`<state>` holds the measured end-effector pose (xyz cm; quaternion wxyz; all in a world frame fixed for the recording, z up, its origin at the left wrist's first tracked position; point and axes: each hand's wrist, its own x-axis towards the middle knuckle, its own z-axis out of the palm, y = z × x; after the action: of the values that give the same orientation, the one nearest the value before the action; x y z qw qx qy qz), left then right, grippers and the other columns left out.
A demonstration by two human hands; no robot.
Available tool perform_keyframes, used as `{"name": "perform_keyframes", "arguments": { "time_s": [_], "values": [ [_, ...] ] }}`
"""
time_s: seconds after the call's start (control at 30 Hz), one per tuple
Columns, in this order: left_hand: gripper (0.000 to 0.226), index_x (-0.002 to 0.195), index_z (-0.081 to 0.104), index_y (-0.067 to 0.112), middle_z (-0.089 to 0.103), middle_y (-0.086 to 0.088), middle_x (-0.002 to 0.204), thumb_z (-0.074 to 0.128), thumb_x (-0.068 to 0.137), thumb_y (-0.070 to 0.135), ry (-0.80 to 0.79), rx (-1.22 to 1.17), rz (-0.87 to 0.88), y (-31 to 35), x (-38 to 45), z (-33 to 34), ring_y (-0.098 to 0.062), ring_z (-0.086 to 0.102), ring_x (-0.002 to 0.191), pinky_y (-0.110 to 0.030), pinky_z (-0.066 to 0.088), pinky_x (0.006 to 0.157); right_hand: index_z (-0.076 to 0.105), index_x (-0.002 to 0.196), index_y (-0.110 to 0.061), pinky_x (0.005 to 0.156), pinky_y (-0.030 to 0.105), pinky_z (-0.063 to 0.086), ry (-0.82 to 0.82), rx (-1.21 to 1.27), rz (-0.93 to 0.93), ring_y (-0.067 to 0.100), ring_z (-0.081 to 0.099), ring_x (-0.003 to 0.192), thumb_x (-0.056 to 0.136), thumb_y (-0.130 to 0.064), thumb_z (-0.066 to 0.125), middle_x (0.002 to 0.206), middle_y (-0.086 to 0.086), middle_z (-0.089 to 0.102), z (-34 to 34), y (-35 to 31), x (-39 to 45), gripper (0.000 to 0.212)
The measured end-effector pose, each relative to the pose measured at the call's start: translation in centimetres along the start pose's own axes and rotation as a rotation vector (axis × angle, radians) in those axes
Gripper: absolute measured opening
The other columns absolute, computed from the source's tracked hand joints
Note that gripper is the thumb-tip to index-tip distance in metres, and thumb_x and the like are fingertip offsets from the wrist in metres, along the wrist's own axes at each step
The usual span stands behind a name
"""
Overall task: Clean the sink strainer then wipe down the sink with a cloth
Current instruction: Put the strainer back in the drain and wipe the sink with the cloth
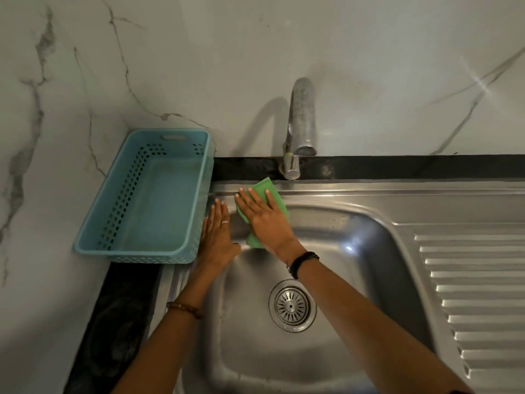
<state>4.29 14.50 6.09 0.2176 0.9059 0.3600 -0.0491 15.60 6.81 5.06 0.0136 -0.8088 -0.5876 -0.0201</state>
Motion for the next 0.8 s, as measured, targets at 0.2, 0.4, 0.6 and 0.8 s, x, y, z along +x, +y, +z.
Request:
{"name": "perform_keyframes", "arguments": {
  "time_s": [0.2,0.4,0.6,0.8],
  "values": [
    [0.094,0.146,-0.007,0.007,-0.015,-0.017,0.156,0.059,0.080,0.018,0.080,0.199,-0.044,2.5,-0.5,0.8,-0.028,-0.013,0.144,-0.047,-0.003,0.116,-0.005,0.149,-0.021,0.115,0.045,-0.010,-0.015,0.045,0.260,0.021,-0.011,0.145,0.091,-0.005,0.038,0.159,0.000,-0.007,-0.9,9.9,-8.2,0.074],
    [0.088,0.147,-0.006,0.018,-0.008,-0.003,0.158,0.048,0.079,0.005,0.143,0.241,0.283,9.9,-0.7,4.3,-0.020,-0.013,0.144,-0.040,-0.015,0.112,0.006,0.150,-0.022,0.118,0.047,0.004,-0.033,0.118,0.523,0.025,0.003,0.147,0.098,-0.018,0.034,0.160,0.004,0.000,-1.9,15.0,-12.1,0.059],
    [0.081,0.147,-0.010,0.017,-0.012,-0.002,0.158,0.044,0.086,0.007,0.065,0.219,0.180,12.9,0.4,5.0,-0.019,-0.012,0.145,-0.047,-0.007,0.117,0.006,0.150,-0.017,0.115,0.050,-0.008,0.030,0.359,0.564,0.030,-0.004,0.146,0.095,-0.006,0.036,0.159,0.010,-0.004,-1.7,10.2,-8.4,0.063],
    [0.083,0.147,-0.009,0.022,-0.013,0.002,0.158,0.045,0.086,0.006,0.071,0.251,0.103,13.5,0.0,5.1,-0.017,-0.010,0.145,-0.048,-0.006,0.116,-0.002,0.149,-0.016,0.115,0.043,-0.013,0.016,0.157,0.195,0.026,-0.009,0.146,0.092,-0.006,0.043,0.159,0.006,-0.009,-0.7,12.8,-9.2,0.074]
  ]
}}
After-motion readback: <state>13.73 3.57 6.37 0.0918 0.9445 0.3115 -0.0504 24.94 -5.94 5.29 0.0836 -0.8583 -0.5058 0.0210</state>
